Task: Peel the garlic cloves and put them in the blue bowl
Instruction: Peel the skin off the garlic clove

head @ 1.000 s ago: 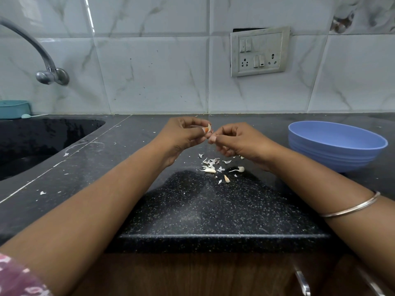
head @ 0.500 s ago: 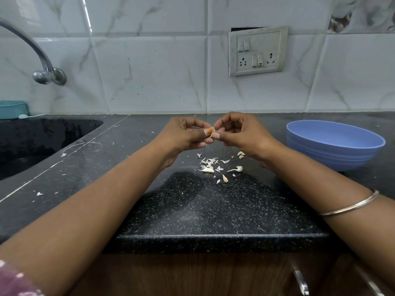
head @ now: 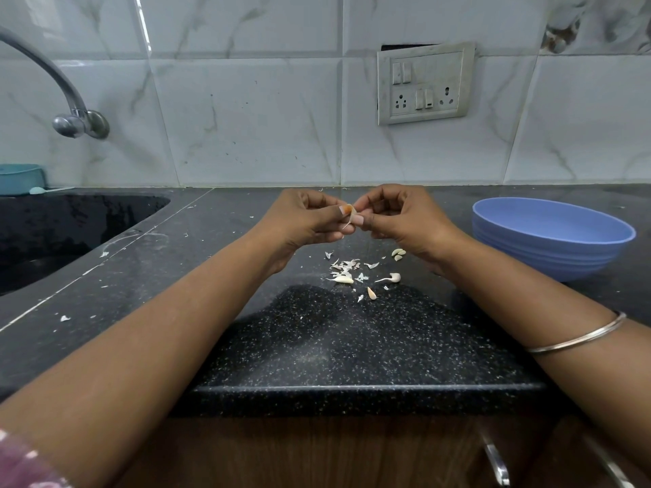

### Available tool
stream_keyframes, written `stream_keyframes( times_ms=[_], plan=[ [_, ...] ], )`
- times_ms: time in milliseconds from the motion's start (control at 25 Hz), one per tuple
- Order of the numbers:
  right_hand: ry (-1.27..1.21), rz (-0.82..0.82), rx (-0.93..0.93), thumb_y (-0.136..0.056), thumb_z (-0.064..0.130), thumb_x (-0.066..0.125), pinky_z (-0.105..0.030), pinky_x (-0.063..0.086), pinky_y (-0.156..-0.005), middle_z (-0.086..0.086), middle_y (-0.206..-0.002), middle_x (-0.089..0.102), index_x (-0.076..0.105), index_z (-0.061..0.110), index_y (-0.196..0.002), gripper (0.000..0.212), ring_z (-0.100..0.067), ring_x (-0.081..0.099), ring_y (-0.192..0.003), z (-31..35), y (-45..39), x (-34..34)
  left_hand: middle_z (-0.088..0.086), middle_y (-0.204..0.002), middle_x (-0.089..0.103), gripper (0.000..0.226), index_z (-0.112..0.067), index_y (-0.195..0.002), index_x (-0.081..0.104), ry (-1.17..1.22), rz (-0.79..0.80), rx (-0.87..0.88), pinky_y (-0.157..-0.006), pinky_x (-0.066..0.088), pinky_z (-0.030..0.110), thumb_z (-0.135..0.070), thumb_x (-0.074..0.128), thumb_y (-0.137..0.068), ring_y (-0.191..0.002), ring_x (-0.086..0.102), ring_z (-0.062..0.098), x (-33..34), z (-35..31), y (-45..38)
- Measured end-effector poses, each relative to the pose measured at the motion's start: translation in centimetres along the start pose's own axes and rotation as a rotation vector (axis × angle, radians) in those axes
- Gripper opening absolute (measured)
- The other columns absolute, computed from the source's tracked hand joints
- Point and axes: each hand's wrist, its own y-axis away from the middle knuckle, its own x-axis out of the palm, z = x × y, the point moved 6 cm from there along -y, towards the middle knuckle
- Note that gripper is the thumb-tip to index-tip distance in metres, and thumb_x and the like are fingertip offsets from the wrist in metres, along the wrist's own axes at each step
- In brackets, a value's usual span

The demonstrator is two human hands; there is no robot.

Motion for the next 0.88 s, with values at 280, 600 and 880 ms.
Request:
stream_keyframes(
  times_ms=[280, 600, 880],
  plan=[
    [0.017, 0.009, -0.003, -0.079, 0.005, 0.074, -0.016, 0.050, -0.061, -0.004, -0.074, 0.065, 0.068, 0.010, -0.086, 0.010, -0.006, 0.059, -0.068, -0.09, 0.09, 0.08, 0.015, -0.091, 0.074, 0.018, 0.004, -0.098, 0.068, -0.057, -0.045, 0.004, -0.069, 0.057, 0.022, -0.009, 0.065, -0.087, -0.080, 0.071, 0.018, -0.12, 0.05, -0.14],
    [0.016, 0.006, -0.008, -0.079, 0.006, 0.073, -0.017, 0.051, -0.062, -0.004, -0.076, 0.066, 0.068, 0.009, -0.089, 0.011, -0.003, 0.061, -0.067, 0.12, 0.17, 0.16, 0.015, -0.088, 0.074, 0.015, 0.003, -0.095, 0.068, -0.074, -0.070, 0.013, -0.071, 0.058, 0.025, -0.009, 0.066, -0.086, -0.080, 0.071, 0.021, -0.23, -0.03, -0.19],
    [0.018, 0.009, -0.013, -0.080, 0.008, 0.073, -0.018, 0.052, -0.063, 0.000, -0.079, 0.065, 0.069, 0.013, -0.095, 0.016, -0.004, 0.062, -0.073, 0.43, 0.28, 0.10, 0.019, -0.090, 0.072, 0.016, 0.004, -0.093, 0.067, 0.010, -0.072, -0.011, -0.065, 0.055, 0.018, -0.010, 0.065, -0.087, -0.074, 0.070, 0.013, -0.12, 0.26, -0.22]
  ],
)
